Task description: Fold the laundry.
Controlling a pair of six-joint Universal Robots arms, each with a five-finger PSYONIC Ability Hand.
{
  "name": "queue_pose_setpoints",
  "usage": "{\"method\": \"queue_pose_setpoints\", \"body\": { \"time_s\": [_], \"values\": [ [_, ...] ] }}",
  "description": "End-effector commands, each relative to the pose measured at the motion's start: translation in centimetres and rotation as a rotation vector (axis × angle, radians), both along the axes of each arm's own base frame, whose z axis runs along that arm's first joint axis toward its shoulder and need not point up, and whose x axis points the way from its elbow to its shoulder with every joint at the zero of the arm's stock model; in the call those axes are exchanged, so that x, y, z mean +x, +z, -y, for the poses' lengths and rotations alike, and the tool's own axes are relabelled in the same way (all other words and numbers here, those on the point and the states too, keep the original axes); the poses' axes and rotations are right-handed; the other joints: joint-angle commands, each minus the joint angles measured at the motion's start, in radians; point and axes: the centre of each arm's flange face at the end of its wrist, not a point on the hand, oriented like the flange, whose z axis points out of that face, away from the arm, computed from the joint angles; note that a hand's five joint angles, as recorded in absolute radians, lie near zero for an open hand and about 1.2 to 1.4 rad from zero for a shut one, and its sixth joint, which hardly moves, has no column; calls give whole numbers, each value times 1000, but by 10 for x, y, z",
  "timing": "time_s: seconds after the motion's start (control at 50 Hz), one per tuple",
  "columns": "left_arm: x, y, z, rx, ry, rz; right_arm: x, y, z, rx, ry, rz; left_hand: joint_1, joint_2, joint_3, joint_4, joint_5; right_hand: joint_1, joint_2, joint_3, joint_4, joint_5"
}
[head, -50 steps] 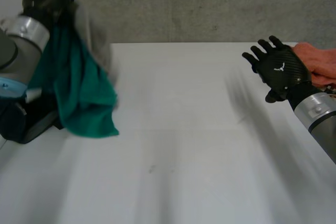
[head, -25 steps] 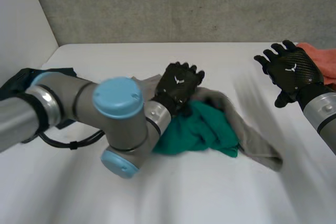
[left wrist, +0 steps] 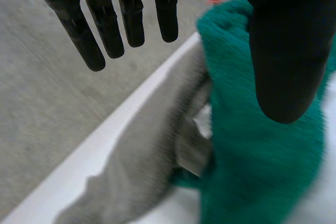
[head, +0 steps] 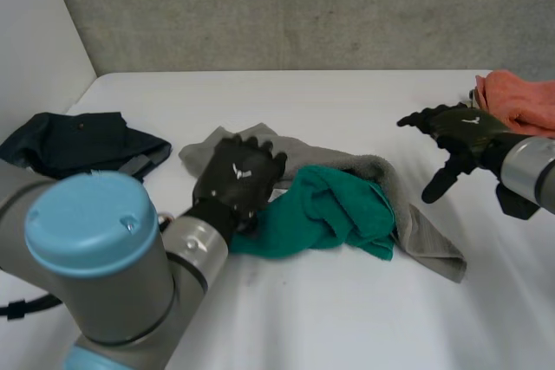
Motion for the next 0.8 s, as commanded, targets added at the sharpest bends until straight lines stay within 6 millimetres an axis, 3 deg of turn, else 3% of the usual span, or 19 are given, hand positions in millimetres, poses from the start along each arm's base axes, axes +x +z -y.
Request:
{"method": "queue_pose_setpoints", "body": {
  "time_s": [0.02, 0.18, 0.34, 0.38, 0.4, 0.46, 0.5, 0.56, 0.58, 0.64, 0.66, 0.72, 0.74, 0.78, 0.8],
  "values": [
    [-12, -24, 2, 47, -57, -67, 26, -21, 10, 33, 84, 2, 49, 50, 47, 49, 43, 83, 91, 95, 95, 87],
    [-33, -37, 15, 2, -109, -125, 34, -42, 14, 76, 98, -9, -4, -3, -5, -4, -9, 83, 91, 95, 95, 87],
    [-51, -71, 32, 33, -109, -97, 39, -56, 15, 93, 94, -22, 40, 41, 38, 40, 34, 83, 91, 95, 95, 87],
    [-53, -75, 34, 37, -109, -94, 38, -56, 16, 88, 81, -28, 160, 161, 158, 160, 154, 81, 89, 92, 92, 84],
    [-55, -77, 35, 39, -113, -92, 38, -56, 16, 81, 72, -36, 451, 452, 450, 451, 446, 81, 89, 92, 92, 84],
    [-56, -75, 38, 22, -107, -103, 37, -55, 18, 69, 53, -44, 1007, 1008, 1005, 1007, 1001, 78, 86, 89, 89, 81],
    [-56, -70, 40, 10, -98, -113, 36, -52, 18, 63, 48, -44, 1009, 1009, 1007, 1009, 1003, 72, 80, 83, 83, 75],
    [-52, -32, 41, -57, -78, -166, 36, -51, 19, 58, 46, -43, 1009, 1009, 1007, 1009, 1003, 28, 36, 39, 39, 31],
    [-46, 1, 44, -116, -54, -216, 36, -50, 18, 58, 46, -43, 1009, 1009, 1007, 1009, 1003, 13, 21, 25, 24, 17],
    [-27, 46, 54, -205, 0, -280, 37, -50, 17, 55, 51, -45, 1009, 1009, 1007, 1009, 1003, -48, -40, -37, -37, -45],
    [-13, 72, 62, -265, 38, -311, 37, -50, 17, 57, 51, -45, 1009, 1009, 1007, 1009, 1003, -54, -46, -43, -43, -51],
    [10, 109, 77, -352, 97, -357, 38, -51, 16, 59, 55, -44, 1009, 1009, 1007, 1009, 1003, -56, -48, -44, -45, -53],
    [28, 130, 90, -409, 151, -374, 39, -51, 16, 59, 58, -44, 1009, 1009, 1007, 1009, 1003, -56, -48, -44, -45, -53],
    [48, 148, 104, -459, 215, -382, 41, -51, 14, 60, 66, -46, 1009, 1009, 1007, 1009, 1003, -56, -48, -44, -45, -53],
    [69, 159, 121, -491, 283, -378, 43, -52, 12, 60, 71, -48, 1009, 1009, 1007, 1009, 1003, -56, -48, -44, -45, -53]
  ]
}}
